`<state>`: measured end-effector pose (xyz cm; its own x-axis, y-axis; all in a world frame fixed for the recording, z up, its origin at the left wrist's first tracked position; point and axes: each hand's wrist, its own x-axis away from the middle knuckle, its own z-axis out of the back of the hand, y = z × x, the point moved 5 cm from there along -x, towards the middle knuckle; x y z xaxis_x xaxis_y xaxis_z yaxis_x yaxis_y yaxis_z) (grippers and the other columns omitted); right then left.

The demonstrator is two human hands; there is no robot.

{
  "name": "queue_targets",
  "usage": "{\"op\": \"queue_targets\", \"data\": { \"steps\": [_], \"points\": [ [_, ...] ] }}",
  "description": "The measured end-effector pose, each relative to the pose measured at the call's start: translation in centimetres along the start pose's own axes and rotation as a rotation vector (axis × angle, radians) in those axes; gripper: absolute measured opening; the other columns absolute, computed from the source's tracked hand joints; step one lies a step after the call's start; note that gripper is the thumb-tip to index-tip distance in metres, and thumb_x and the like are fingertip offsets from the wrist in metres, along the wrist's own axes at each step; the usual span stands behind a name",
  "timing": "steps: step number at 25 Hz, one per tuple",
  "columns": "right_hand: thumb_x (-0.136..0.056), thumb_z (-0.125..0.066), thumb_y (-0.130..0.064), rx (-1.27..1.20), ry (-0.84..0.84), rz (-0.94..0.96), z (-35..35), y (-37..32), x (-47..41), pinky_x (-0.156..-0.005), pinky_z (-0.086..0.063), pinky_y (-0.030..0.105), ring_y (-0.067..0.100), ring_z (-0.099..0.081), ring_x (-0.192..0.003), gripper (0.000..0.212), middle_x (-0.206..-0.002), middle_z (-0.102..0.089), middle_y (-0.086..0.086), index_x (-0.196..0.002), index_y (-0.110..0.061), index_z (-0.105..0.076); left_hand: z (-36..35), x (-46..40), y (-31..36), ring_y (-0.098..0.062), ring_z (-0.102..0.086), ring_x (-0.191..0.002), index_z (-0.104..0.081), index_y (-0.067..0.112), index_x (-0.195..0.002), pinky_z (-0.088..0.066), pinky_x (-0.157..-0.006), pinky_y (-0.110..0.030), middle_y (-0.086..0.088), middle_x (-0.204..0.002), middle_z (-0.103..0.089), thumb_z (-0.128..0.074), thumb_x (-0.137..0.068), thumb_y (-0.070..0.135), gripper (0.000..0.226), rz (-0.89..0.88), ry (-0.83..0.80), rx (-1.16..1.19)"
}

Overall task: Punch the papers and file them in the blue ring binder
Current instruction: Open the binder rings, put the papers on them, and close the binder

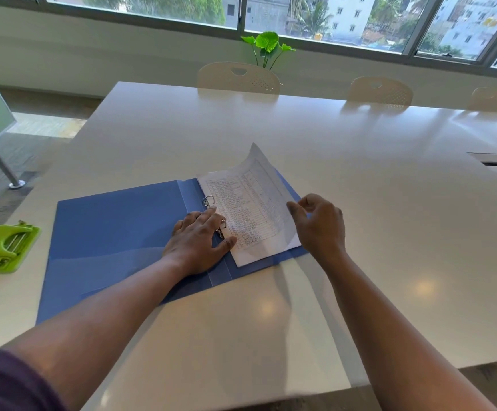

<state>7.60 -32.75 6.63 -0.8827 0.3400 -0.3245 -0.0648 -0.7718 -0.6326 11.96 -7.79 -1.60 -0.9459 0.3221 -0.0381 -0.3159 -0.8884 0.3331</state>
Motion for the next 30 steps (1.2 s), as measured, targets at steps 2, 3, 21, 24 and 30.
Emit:
{"op": "queue_targets", "data": {
  "steps": [2, 3, 21, 24, 30],
  "points": [
    [-0.097, -0.066, -0.027, -0.150, -0.058, 0.063, -0.4, -1.9, 0.3, -0.071, -0.049, 0.022, -0.003, -0.066, -0.075, 0.015, -0.082, -0.073, -0.008, -0.092, -0.017, -0.076, 0.0, 0.0, -0.2, -0.022, -0.019, -0.153, -0.040, 0.034, -0.148, -0.019, -0.122, -0.047, 0.005, -0.168, -0.022, -0.041, -0.092, 0.076, 0.070, 0.012, 0.005, 0.032],
    [-0.097, -0.065, -0.022, -0.221, -0.089, 0.088, -0.6, -3.0, 0.7, -0.070, -0.048, 0.016, -0.007, -0.064, -0.074, 0.014, -0.081, -0.072, -0.012, -0.095, -0.017, -0.078, 0.0, -0.1, -0.4, -0.022, -0.020, -0.153, -0.038, 0.034, -0.150, -0.019, -0.122, -0.048, 0.005, -0.168, -0.023, -0.041, -0.092, 0.076, 0.072, 0.018, 0.010, 0.072],
    [-0.098, -0.064, -0.037, -0.342, -0.424, 0.143, -5.2, -6.2, 4.0, -0.087, -0.055, 0.027, 0.001, -0.067, -0.095, 0.020, -0.102, -0.073, -0.014, -0.110, -0.025, -0.075, 1.5, 0.2, -6.6, -0.032, -0.069, -0.089, -0.071, 0.011, -0.102, -0.059, -0.079, -0.042, -0.010, -0.093, -0.074, -0.056, -0.099, 0.012, 0.015, 0.436, 0.410, 1.603],
    [-0.095, -0.066, -0.038, -0.039, -0.185, -0.095, -3.1, -0.9, 1.1, -0.090, -0.050, 0.031, 0.018, -0.068, -0.110, 0.036, -0.118, -0.072, -0.002, -0.124, -0.017, -0.069, 1.8, 0.2, -6.5, -0.022, -0.073, -0.076, -0.069, 0.011, -0.103, -0.061, -0.068, -0.036, -0.006, -0.086, -0.075, -0.054, -0.101, 0.010, 0.015, 0.428, 0.411, 1.646],
    [-0.078, -0.068, -0.070, 0.459, -0.360, -0.343, -2.1, 5.7, -0.2, -0.086, -0.047, 0.044, 0.034, -0.053, -0.118, 0.070, -0.126, -0.055, 0.009, -0.125, -0.018, -0.056, 2.0, 0.0, -6.6, -0.020, -0.074, -0.075, -0.068, 0.011, -0.103, -0.062, -0.068, -0.036, -0.003, -0.084, -0.077, -0.055, -0.101, 0.011, 0.013, 0.432, 0.410, 1.681]
  ]
}}
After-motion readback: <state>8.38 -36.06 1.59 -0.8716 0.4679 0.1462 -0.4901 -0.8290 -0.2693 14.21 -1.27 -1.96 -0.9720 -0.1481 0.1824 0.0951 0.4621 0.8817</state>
